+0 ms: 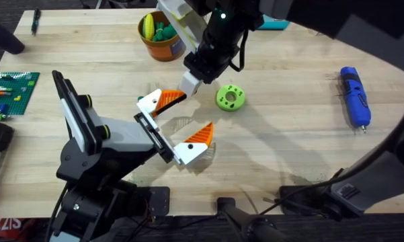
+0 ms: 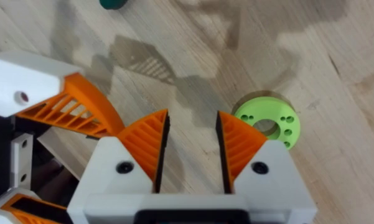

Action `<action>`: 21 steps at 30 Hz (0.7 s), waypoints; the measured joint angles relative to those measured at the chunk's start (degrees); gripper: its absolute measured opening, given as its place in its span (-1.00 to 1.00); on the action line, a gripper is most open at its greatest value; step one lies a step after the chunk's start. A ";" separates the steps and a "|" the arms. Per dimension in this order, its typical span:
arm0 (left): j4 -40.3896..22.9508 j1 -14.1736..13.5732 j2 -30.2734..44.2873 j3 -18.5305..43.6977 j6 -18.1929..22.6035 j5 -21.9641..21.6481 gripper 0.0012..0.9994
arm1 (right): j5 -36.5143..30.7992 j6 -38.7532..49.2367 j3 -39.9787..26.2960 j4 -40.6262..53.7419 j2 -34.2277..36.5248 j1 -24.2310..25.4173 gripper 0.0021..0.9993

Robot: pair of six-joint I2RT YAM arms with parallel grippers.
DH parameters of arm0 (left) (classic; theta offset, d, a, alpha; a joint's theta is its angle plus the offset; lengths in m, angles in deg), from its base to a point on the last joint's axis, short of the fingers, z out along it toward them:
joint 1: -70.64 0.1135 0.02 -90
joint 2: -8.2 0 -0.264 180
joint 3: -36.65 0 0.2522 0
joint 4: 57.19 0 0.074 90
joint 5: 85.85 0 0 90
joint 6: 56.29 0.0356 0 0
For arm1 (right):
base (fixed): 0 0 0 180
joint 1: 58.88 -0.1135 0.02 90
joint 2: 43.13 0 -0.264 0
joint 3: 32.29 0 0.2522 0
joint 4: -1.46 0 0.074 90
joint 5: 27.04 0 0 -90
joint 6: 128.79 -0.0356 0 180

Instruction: Pick up the gripper from the table and insert it into the empty holder that is missing its gripper. Then pick up a screw, insert it into the mounting hole, and use the screwdriver to tighten it. Finally, clean up the table by picking up the vegetable and placing it into the bucket.

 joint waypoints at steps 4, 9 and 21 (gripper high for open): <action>0.11 0.00 0.02 -0.01 -0.09 0.03 0.98 | -0.60 -0.27 0.00 2.00 0.57 0.20 -0.05; 0.14 0.00 0.02 -0.01 -0.09 0.01 0.98 | -4.66 -1.68 0.00 4.01 0.47 1.10 -0.05; 0.13 0.00 0.02 -0.01 -0.09 0.02 0.98 | -6.91 -3.16 1.08 6.58 -11.01 8.90 -0.05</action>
